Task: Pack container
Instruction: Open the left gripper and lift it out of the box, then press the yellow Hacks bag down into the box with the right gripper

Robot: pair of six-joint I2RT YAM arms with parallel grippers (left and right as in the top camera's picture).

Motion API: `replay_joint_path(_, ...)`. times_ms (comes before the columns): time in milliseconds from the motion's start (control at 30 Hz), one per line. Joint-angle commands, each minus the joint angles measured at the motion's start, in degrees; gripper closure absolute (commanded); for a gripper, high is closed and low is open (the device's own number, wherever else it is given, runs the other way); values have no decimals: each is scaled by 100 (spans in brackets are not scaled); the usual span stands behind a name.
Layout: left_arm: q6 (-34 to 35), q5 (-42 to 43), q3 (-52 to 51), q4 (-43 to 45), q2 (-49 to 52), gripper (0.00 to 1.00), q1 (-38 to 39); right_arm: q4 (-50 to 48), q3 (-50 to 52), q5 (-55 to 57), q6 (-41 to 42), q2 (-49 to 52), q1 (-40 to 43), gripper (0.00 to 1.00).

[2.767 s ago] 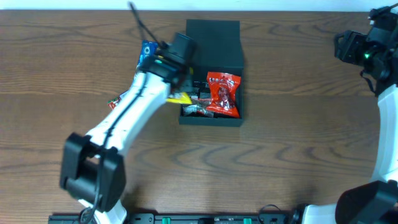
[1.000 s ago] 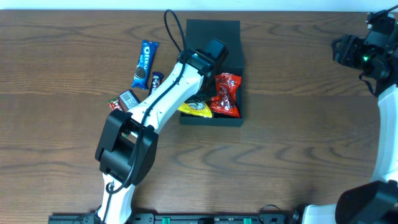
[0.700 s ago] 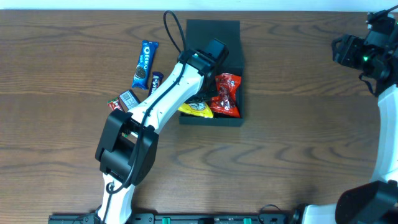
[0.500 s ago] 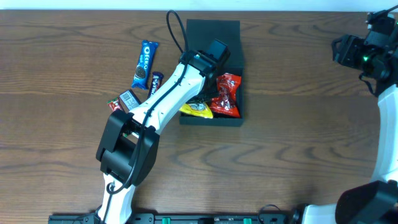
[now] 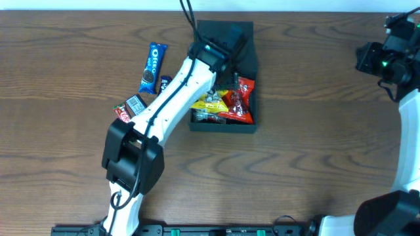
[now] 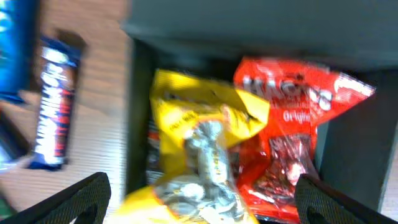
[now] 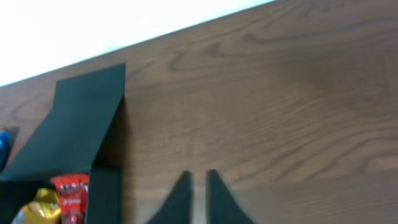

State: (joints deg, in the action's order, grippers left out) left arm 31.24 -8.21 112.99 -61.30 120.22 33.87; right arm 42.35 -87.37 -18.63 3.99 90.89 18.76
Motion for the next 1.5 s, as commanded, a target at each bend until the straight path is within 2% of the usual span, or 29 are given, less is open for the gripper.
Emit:
replay_joint_path(0,-105,-573,356,-219,-330,5,-330,37,-79,-586,-116,72,-129,99)
replay_joint_path(133,-98,-573,468,-341,-831,5,-876,109,-79,-1482,-422,240,-531,99)
replay_joint_path(300,-90,-562,468,-345,-1679,5,-2129,448,-79,-1491,-846,667,-1707,99)
replay_joint_path(333,-151,-505,468,-374,-1867,5,-2562,553,-79,-1482,-970,857,-2164,99)
replay_joint_path(467,-391,-247,466,-592,-1998,5,-3386,608,-79,-1412,-1005,1368,-3152,99)
replay_joint_path(567,-428,81,411,-688,-1974,5,-3779,350,-79,-822,-824,1624,-3764,99)
replay_joint_path(667,-542,74,411,-632,-1971,5,-3875,24,-79,-446,-719,1700,-4098,99)
replay_joint_path(967,-601,76,411,-575,-1971,5,-3873,-136,-79,-457,-509,2601,-4459,99)
replay_joint_path(1133,-649,83,411,-581,-1971,5,-3873,177,-79,-557,-518,3093,-4631,99)
replay_joint_path(1300,-686,83,407,-614,-1971,5,-3873,212,-92,-557,-623,3158,-4693,99)
replay_joint_path(1467,-686,83,407,-621,-1965,5,-3873,577,-656,-533,-643,3027,-4669,99)
